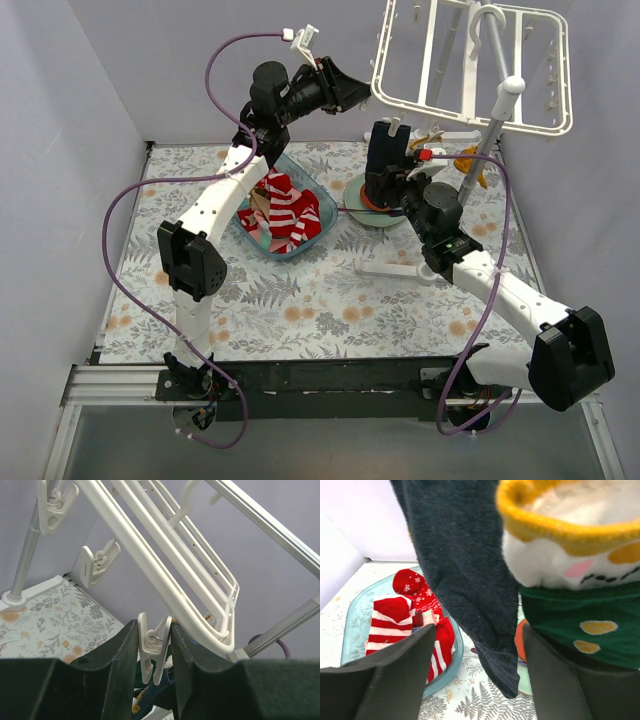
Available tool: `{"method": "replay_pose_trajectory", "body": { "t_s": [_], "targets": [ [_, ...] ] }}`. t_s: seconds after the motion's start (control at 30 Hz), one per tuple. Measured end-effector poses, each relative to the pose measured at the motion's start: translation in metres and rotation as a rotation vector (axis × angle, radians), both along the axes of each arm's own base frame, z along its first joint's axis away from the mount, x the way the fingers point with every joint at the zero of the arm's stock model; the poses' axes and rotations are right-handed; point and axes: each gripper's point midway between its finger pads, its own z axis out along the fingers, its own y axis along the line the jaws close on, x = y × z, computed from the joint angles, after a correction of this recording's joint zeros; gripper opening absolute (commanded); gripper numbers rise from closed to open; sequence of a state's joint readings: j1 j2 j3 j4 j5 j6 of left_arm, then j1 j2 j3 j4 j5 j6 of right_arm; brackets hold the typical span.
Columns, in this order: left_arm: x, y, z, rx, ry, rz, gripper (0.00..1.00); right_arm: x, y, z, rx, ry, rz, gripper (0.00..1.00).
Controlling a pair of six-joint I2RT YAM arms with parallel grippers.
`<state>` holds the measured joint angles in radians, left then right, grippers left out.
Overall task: Remove the socks clipped to the hanger
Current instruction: Remove the sock from the hanger.
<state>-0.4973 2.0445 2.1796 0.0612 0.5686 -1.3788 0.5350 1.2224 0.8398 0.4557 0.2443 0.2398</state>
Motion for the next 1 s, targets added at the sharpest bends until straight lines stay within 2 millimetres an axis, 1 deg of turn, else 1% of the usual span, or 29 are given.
{"method": "replay_pose_trajectory", "body": {
  "t_s": [0.03,0.07,0.13,0.17,0.23,0.27,0.33,0.37,0.47,0.57,0.67,0.73,0.77,0.8,0.83,1.0],
  "targets": [
    [0.000,0.000,0.000,-0.001,0.001,0.000,0.00,0.000,0.001,0.001,0.003,-0.003,0.006,0.63],
    [0.000,0.000,0.000,-0.001,0.001,0.000,0.00,0.000,0.003,0.001,0.007,-0.005,0.012,0.53],
    [0.000,0.001,0.000,-0.001,0.002,0.001,0.00,-0.001,0.004,0.002,0.013,-0.006,0.022,0.42],
    [0.001,0.001,0.000,-0.001,0.002,0.001,0.00,-0.001,0.006,0.003,0.022,-0.006,0.029,0.33],
    [0.001,0.001,0.000,-0.001,0.001,0.001,0.00,-0.003,0.008,0.004,0.031,-0.005,0.043,0.24],
    [0.001,0.001,0.000,-0.002,0.002,0.001,0.00,-0.004,0.009,0.004,0.038,-0.004,0.050,0.16],
    [0.000,0.001,0.000,-0.002,0.001,0.001,0.00,-0.008,0.011,0.003,0.050,0.000,0.068,0.09],
    [0.000,0.001,0.001,-0.003,0.001,-0.001,0.00,-0.011,0.011,0.003,0.055,0.004,0.077,0.03],
    [-0.002,0.000,0.001,-0.003,-0.003,-0.013,0.02,-0.020,0.012,0.005,0.078,0.003,0.103,0.01],
    [-0.004,-0.001,0.003,-0.006,-0.012,-0.026,0.08,-0.027,0.013,0.014,0.097,-0.010,0.127,0.01],
    [-0.006,-0.002,-0.001,-0.007,-0.016,-0.042,0.18,-0.035,0.013,0.025,0.122,-0.029,0.148,0.01],
    [-0.008,-0.003,-0.010,0.002,0.000,-0.052,0.28,-0.038,0.013,0.031,0.132,-0.038,0.158,0.01],
    [-0.008,-0.003,-0.014,0.006,0.007,-0.057,0.31,-0.040,0.014,0.032,0.136,-0.040,0.164,0.01],
    [-0.008,-0.004,-0.018,0.010,0.014,-0.060,0.34,-0.041,0.014,0.033,0.137,-0.040,0.172,0.01],
    [-0.009,-0.004,-0.021,0.013,0.021,-0.064,0.40,-0.042,0.015,0.033,0.139,-0.037,0.176,0.01],
    [-0.021,0.000,-0.038,0.035,0.055,-0.081,0.54,-0.045,0.019,0.026,0.131,0.000,0.202,0.01]
  ]
}}
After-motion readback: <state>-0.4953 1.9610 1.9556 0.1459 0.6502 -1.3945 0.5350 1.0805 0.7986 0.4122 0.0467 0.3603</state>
